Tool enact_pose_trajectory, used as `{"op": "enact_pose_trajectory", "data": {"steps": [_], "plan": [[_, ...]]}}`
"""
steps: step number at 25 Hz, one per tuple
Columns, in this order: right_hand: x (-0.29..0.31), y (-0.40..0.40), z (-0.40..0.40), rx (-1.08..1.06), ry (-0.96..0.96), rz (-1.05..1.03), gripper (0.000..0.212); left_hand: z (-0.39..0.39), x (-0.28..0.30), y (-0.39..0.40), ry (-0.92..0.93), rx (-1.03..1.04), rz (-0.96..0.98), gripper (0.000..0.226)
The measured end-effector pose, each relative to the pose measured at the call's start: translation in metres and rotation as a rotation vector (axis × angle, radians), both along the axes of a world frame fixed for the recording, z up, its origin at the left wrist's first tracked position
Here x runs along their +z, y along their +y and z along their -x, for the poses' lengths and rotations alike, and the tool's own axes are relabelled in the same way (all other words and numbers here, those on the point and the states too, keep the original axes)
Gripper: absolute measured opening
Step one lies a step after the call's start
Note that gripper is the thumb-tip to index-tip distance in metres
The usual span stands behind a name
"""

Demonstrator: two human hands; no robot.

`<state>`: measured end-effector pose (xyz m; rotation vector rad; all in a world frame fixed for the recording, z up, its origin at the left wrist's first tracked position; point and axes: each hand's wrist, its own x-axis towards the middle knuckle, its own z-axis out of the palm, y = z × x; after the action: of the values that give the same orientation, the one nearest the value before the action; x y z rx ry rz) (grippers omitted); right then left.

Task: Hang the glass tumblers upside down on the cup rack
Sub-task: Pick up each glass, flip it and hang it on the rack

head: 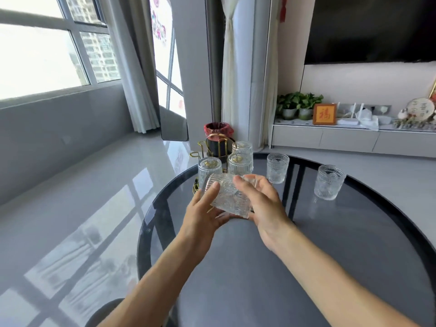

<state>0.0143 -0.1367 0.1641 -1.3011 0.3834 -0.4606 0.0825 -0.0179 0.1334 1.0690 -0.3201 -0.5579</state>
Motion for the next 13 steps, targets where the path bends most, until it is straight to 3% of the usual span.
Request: {"op": "enact_pose_trajectory", "data": {"steps": [4, 6, 8, 11, 13], "plan": [[0.005, 0.000, -0.032, 0.142, 0.041, 0.238, 0.049, -0.044, 0.004, 0.018, -0.039, 0.259, 0.065, 0.038], [0.014, -0.012, -0.055, 0.053, 0.058, 0.451, 0.039, -0.079, 0.018, 0.028, -0.071, 0.344, 0.095, 0.035], [0.028, -0.029, -0.078, -0.133, 0.065, 0.796, 0.027, -0.111, 0.032, 0.035, -0.116, 0.403, 0.079, 0.030], [0.044, -0.054, -0.120, -0.232, 0.082, 1.387, 0.032, -0.160, 0.048, 0.034, -0.304, 0.493, -0.065, 0.049], [0.050, -0.061, -0.147, -0.126, 0.206, 1.505, 0.044, -0.187, 0.056, 0.026, -0.427, 0.487, -0.191, 0.065]]}}
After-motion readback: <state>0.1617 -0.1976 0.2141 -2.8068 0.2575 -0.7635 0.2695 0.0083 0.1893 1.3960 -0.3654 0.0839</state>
